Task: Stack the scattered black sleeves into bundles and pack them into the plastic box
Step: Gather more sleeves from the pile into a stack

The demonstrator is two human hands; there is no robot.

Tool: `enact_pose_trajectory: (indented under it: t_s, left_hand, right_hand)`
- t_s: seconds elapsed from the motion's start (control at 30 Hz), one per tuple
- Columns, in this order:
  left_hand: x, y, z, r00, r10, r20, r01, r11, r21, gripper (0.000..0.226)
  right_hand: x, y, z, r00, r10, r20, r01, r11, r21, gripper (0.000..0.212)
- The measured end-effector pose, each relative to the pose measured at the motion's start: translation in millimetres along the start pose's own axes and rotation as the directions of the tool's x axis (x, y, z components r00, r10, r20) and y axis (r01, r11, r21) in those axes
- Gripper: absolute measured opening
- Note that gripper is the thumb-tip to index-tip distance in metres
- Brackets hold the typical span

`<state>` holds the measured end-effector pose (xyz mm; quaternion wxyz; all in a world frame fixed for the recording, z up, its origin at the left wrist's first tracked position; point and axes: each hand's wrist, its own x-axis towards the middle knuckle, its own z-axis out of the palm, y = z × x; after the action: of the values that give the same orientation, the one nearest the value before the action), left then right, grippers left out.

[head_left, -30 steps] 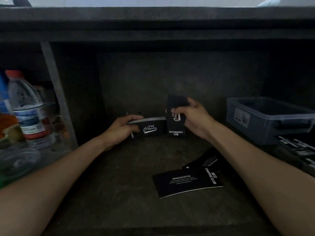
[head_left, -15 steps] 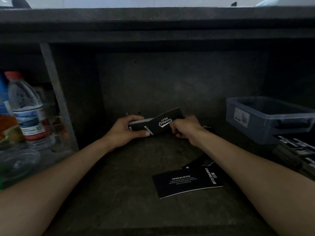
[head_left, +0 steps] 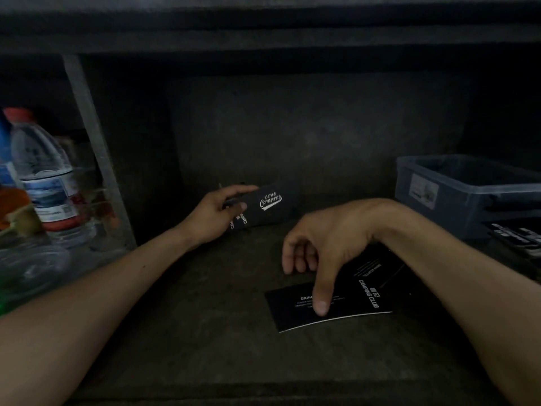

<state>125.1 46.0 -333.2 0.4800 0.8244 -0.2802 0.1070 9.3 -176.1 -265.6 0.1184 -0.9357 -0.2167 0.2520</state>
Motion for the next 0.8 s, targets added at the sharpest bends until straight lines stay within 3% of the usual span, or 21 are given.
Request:
enact_pose_trajectory:
  t_s: [0.13,0.27,0.33,0.47,0.67,0.8]
  left_hand:
    - [1.7,2.5,1.1,0.997,-0.082,-0.009,0.081,0.996,-0.042,0.042]
    - [2.4,1.6,0.7,0.997,-0.079,-0.015,0.078,0.997,-0.029,0.046]
    - [2.1,0.2,1.3,0.998,-0.061,-0.024,0.061,0.998,-0.012,0.045]
    - [1.8,-2.7,-0.2,0.999,-0.036,-0.030,0.038,0.998,0.047,0.045]
    - [4.2,-7.2,-4.6,0.997,-0.058,-0.048,0.060,0.997,0.046,0.046]
    - [4.0,-5.3,-4.9,0.994,-0.097,-0.040,0.098,0.995,0.031,0.045]
  right_hand:
    - [9.6,2.2,1.3,0.998,-0.049,-0.044,0.050,0.999,0.012,0.057]
    - [28.4,25.3,-1.3,0.923,-0.109,-0.370,0.144,0.987,0.067,0.047]
    - [34.7,38.3,-3.9,0.891,-0.114,-0.440,0.138,0.990,0.024,0.035]
    - [33.7,43.0,-1.9,0.922,-0.102,-0.373,0.114,0.993,0.010,0.042]
    - [40.5,43.7,-3.7,0.891,-0.152,-0.427,0.134,0.988,-0.071,0.047]
    - [40.1,43.0,-0.5,0.907,-0.138,-0.397,0.114,0.990,-0.082,0.052]
